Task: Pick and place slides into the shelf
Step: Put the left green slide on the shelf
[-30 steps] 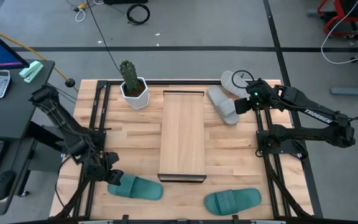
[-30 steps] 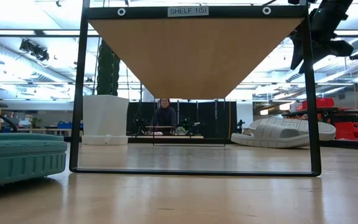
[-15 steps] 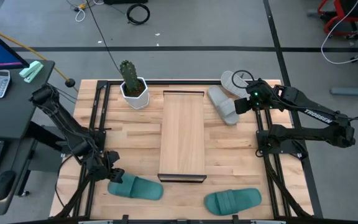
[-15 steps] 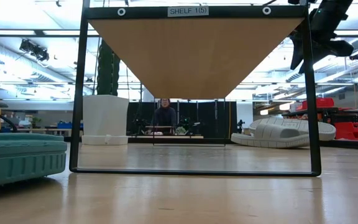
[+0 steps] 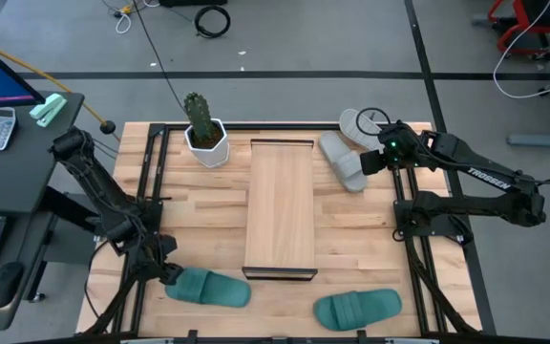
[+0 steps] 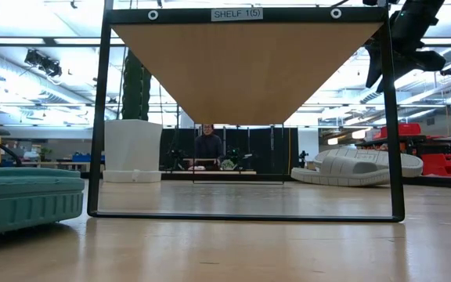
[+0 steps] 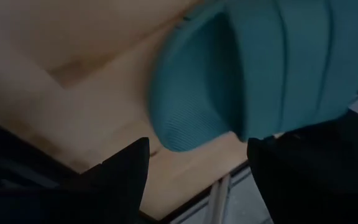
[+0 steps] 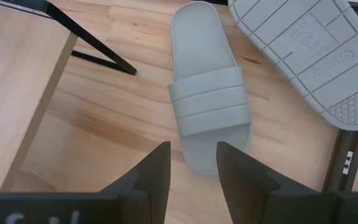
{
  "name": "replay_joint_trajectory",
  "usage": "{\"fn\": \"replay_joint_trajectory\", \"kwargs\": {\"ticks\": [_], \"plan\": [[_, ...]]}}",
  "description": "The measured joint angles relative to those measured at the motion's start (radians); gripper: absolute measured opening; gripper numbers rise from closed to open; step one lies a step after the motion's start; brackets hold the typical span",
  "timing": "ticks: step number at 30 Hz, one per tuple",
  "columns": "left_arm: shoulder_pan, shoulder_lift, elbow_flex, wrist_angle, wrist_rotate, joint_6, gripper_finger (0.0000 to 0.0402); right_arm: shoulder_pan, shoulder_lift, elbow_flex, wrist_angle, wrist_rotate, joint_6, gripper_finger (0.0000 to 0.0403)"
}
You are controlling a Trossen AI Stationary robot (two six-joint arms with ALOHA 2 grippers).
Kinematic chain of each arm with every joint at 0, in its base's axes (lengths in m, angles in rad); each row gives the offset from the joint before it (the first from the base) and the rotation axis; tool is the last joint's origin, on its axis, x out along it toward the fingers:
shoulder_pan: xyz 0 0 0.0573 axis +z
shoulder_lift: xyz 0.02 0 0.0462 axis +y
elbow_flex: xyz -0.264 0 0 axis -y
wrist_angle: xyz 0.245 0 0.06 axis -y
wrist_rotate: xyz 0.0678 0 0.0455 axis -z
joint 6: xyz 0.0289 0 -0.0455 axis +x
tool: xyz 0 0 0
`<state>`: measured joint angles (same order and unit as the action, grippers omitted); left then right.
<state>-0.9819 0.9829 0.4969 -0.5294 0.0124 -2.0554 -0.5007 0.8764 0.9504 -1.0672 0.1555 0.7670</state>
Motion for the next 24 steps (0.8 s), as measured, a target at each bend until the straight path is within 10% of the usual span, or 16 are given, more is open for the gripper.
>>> {"fn": "replay_joint_trajectory", "kwargs": {"ticks": [24], "plan": [[0.004, 0.089, -0.123, 0.203, -0.048, -0.005, 0.0247, 0.0, 0.0, 0.0, 0.001, -0.004, 0.001, 0.0137]]}}
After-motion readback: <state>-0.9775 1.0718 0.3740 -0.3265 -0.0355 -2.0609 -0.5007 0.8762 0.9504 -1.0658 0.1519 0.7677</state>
